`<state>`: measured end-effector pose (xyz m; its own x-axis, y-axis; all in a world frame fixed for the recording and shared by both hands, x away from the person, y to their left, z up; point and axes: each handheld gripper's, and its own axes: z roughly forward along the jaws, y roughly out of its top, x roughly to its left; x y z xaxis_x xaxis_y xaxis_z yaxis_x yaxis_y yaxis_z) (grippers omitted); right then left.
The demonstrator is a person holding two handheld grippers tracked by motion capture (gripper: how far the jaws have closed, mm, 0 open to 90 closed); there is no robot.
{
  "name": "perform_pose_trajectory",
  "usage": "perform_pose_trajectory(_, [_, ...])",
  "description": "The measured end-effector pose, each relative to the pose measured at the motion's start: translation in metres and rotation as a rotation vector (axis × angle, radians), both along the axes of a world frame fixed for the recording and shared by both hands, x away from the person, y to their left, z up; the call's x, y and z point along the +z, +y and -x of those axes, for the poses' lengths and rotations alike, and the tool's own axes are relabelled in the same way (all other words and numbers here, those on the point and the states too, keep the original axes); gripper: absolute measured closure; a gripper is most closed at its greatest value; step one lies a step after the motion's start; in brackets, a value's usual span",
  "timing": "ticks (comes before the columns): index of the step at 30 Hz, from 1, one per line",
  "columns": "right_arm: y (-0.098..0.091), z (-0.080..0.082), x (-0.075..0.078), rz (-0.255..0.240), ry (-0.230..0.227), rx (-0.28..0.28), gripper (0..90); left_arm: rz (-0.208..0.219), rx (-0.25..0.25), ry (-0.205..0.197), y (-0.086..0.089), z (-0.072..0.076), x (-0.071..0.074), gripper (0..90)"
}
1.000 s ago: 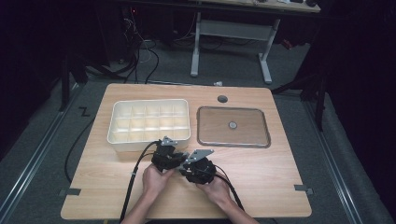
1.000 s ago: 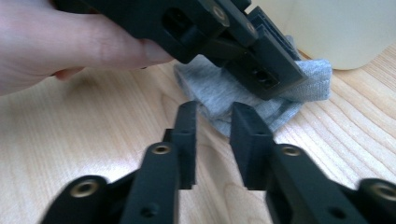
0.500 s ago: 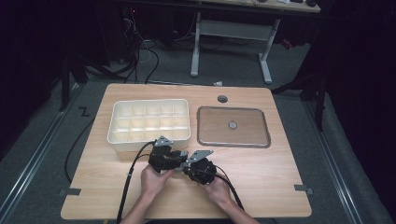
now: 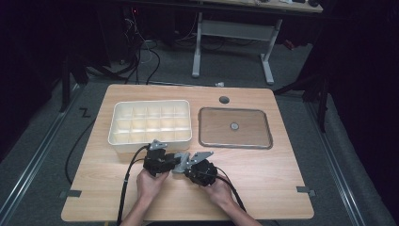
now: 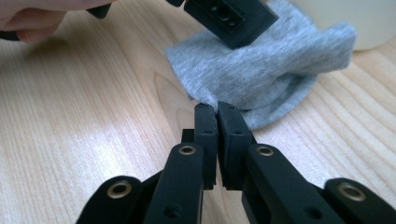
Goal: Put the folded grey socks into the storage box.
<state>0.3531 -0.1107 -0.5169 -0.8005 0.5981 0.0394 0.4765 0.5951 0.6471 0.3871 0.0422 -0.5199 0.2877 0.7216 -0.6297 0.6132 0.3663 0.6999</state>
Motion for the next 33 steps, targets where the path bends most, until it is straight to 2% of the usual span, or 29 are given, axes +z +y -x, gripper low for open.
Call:
perform_pose_trajectory(2, [0.0, 0.0, -0.001, 0.009, 0.01, 0.0, 81.7, -0.005, 0.007, 0.0, 0.0, 0.0, 0.0, 61.5])
perform_pose_trajectory(3, [0.0, 0.0, -0.001, 0.009, 0.01, 0.0, 81.7, -0.005, 0.007, 0.0, 0.0, 0.0, 0.0, 61.4])
perform_pose_trajectory(4, [-0.001, 0.002, 0.001, -0.003, -0.003, 0.005, 74.8, -0.009, 0.01, -0.008, -0.001, 0.001, 0.0, 61.3])
perform_pose_trajectory(8, [-0.007, 0.005, 0.017, -0.041, -0.05, -0.019, 73.6, -0.012, 0.017, -0.009, -0.001, 0.002, 0.001, 61.2])
perform_pose_trajectory(12, [-0.013, -0.006, 0.029, -0.086, -0.052, -0.091, 73.7, -0.02, 0.02, -0.008, -0.002, 0.004, 0.001, 60.3])
perform_pose_trajectory(17, [-0.012, -0.024, 0.031, -0.121, -0.031, -0.155, 71.8, -0.031, 0.03, -0.014, -0.004, 0.006, 0.001, 59.0])
perform_pose_trajectory(22, [-0.006, -0.029, 0.031, -0.141, -0.036, -0.19, 67.7, -0.025, 0.042, -0.013, -0.004, 0.008, 0.0, 58.0])
perform_pose_trajectory(25, [-0.002, -0.031, 0.029, -0.13, -0.037, -0.208, 66.5, -0.018, 0.046, -0.008, -0.005, 0.008, 0.0, 57.7])
perform_pose_trajectory(28, [0.0, -0.033, 0.022, -0.098, -0.016, -0.218, 65.4, -0.006, 0.052, -0.002, -0.004, 0.008, -0.001, 56.8])
perform_pose_trajectory(33, [-0.006, -0.034, 0.011, -0.078, -0.014, -0.218, 64.3, -0.002, 0.047, -0.001, -0.004, 0.009, -0.003, 56.1])
